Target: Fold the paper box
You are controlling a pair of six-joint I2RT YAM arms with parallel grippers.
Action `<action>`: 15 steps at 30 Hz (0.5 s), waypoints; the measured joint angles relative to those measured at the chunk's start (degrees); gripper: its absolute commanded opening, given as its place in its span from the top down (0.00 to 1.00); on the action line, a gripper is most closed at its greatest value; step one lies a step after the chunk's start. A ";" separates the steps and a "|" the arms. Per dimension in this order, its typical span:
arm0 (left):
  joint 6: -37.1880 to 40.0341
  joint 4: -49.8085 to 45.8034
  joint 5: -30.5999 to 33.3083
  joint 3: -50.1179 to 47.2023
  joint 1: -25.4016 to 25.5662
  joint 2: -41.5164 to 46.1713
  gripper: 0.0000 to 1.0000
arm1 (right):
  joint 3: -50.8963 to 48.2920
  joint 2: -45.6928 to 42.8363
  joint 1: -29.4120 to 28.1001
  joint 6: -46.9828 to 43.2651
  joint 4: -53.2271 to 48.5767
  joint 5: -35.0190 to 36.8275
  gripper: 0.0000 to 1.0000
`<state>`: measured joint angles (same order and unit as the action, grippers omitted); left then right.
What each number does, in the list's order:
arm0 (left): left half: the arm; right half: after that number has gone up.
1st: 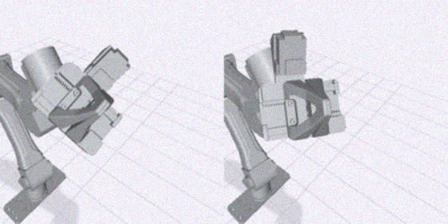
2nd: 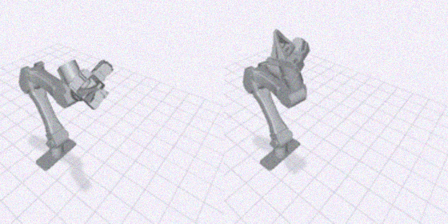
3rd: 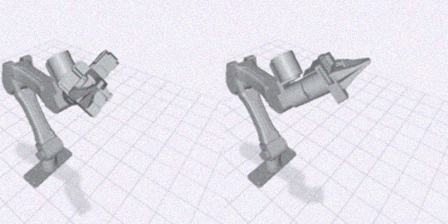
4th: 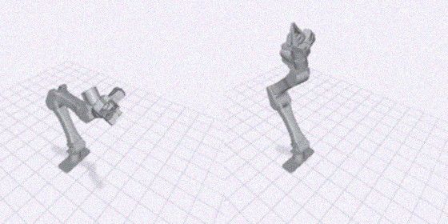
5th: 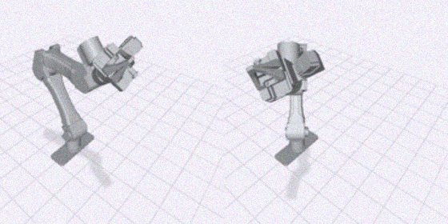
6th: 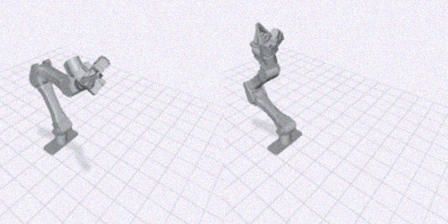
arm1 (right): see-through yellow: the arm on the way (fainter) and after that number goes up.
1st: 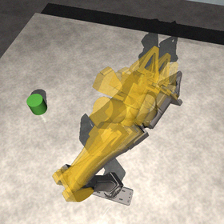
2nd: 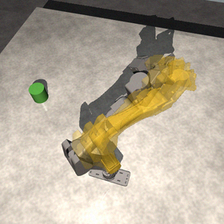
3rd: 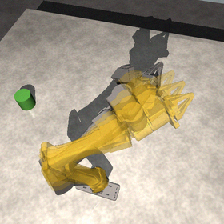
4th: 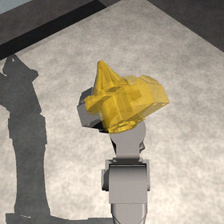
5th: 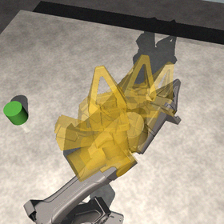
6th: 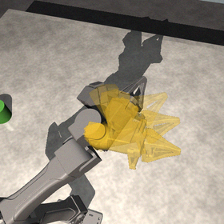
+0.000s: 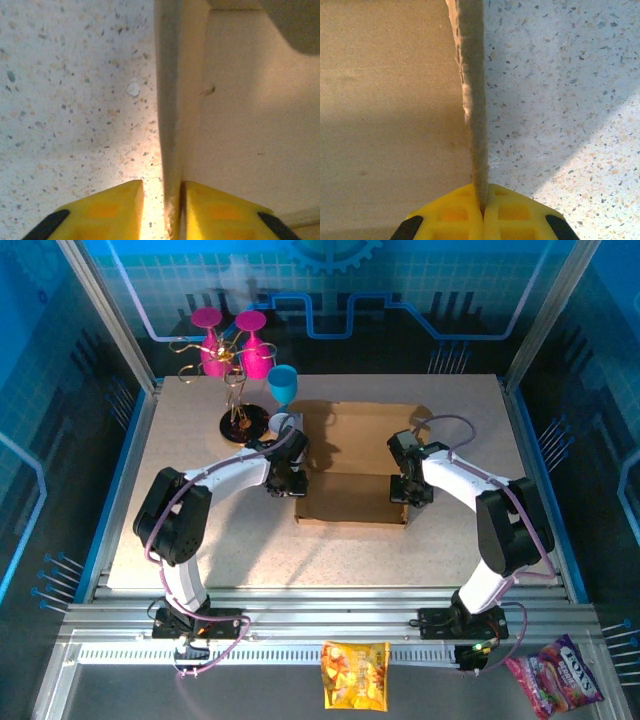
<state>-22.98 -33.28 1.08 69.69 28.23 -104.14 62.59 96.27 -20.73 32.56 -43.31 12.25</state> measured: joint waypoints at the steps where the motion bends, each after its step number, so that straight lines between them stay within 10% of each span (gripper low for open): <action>1: -0.04 0.22 -0.09 -0.33 0.00 0.00 0.68 | 0.00 0.00 -0.02 0.02 -0.15 0.02 1.00; 15: -3.39 2.40 -0.33 -5.33 1.68 3.17 0.55 | 0.11 0.00 -0.37 1.29 -0.79 0.83 1.00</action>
<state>-26.37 -30.87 0.75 64.36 29.91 -100.97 62.70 96.27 -21.10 33.85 -44.10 13.08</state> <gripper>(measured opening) 0.441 0.059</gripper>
